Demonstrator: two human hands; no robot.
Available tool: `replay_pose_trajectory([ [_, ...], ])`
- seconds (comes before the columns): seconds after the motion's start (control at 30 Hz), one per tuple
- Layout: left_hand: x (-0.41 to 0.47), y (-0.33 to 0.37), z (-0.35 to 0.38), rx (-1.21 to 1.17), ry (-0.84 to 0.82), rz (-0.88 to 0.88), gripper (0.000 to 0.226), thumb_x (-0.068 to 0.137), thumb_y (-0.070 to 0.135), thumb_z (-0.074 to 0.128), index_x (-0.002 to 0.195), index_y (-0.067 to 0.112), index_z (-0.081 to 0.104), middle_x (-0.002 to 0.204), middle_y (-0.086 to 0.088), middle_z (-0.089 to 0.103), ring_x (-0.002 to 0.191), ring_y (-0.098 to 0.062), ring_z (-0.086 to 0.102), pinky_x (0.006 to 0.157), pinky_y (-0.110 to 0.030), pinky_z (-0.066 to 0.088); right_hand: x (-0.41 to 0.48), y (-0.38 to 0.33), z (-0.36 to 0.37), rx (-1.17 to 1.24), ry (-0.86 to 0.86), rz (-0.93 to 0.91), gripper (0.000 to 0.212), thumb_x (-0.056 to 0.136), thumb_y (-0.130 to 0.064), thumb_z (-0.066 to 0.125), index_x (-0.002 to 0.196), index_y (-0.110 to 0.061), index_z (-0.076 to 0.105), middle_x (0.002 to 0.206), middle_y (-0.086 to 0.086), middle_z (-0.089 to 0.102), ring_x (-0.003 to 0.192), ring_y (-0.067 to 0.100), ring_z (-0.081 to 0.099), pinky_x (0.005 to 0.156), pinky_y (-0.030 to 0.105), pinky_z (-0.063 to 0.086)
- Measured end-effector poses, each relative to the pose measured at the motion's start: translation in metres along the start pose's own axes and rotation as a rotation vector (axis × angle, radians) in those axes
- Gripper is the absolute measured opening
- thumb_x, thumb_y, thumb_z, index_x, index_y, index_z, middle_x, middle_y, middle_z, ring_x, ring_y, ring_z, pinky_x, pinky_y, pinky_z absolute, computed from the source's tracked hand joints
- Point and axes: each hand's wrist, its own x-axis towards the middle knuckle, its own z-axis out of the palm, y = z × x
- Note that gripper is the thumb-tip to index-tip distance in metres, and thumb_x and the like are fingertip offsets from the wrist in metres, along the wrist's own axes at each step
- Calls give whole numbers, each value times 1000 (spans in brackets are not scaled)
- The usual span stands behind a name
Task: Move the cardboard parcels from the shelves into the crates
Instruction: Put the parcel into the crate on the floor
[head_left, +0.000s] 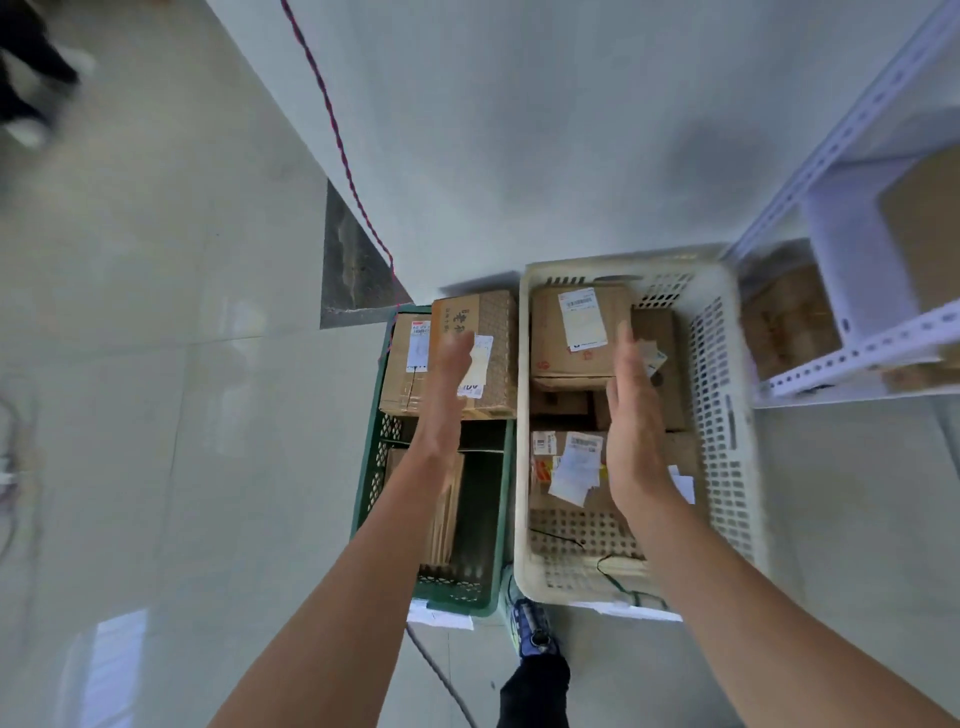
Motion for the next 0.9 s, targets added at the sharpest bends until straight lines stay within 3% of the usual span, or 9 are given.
replay_pose_trajectory([
  [0.13, -77, 56, 59, -19, -25, 89, 82, 93, 79, 33, 161, 37, 48, 158, 26, 54, 148, 1, 46, 130, -50, 29, -46, -69, -70, 18, -4, -71, 97, 84, -94, 35, 165, -43, 25, 149, -52, 27, 153, -14, 22, 133, 32, 14],
  [0.23, -131, 92, 110, -9, -100, 156, 69, 95, 77, 30, 149, 44, 57, 135, 41, 64, 139, 9, 49, 125, -45, 32, -80, -110, -126, 51, 15, -123, 90, 89, -81, 33, 166, -36, 24, 166, -33, 24, 157, -8, 19, 135, 38, 14],
  [0.3, -168, 111, 145, -12, -123, 179, 79, 95, 78, 28, 158, 36, 51, 155, 28, 57, 149, 0, 46, 126, -47, 30, -103, -132, -168, 78, 24, -138, 84, 96, -73, 34, 168, -31, 25, 172, -22, 23, 156, -10, 21, 135, 39, 14],
  [0.37, -201, 123, 179, -30, -139, 209, 87, 93, 80, 30, 163, 30, 47, 164, 18, 49, 154, -5, 42, 127, -49, 30, -128, -151, -210, 82, 36, -175, 73, 102, -63, 32, 167, -31, 26, 170, -23, 25, 147, -21, 25, 134, 36, 16],
  [0.53, -274, 134, 266, -26, -235, 251, 82, 94, 80, 32, 159, 33, 51, 159, 21, 52, 153, -3, 43, 128, -50, 29, -187, -186, -319, 68, 108, -229, 74, 99, -64, 30, 166, -33, 27, 170, -23, 26, 155, -8, 25, 132, 31, 19],
  [0.67, -318, 133, 332, 11, -316, 221, 84, 92, 80, 35, 158, 32, 52, 161, 18, 51, 154, -6, 42, 131, -55, 26, -224, -197, -402, 45, 175, -255, 70, 98, -66, 28, 163, -41, 23, 163, -30, 23, 139, -28, 27, 129, 26, 19],
  [0.8, -349, 132, 389, 80, -415, 197, 66, 93, 80, 33, 144, 45, 57, 148, 27, 56, 154, -7, 41, 129, -51, 28, -241, -203, -468, 76, 281, -250, 71, 99, -63, 30, 164, -36, 26, 165, -24, 27, 151, -7, 28, 131, 33, 22],
  [0.9, -354, 131, 425, 119, -456, 179, 84, 86, 87, 37, 153, 40, 53, 163, 18, 47, 154, -7, 39, 121, -47, 30, -243, -206, -508, 89, 342, -239, 64, 100, -64, 31, 161, -43, 27, 163, -26, 29, 152, -5, 27, 133, 37, 20],
])
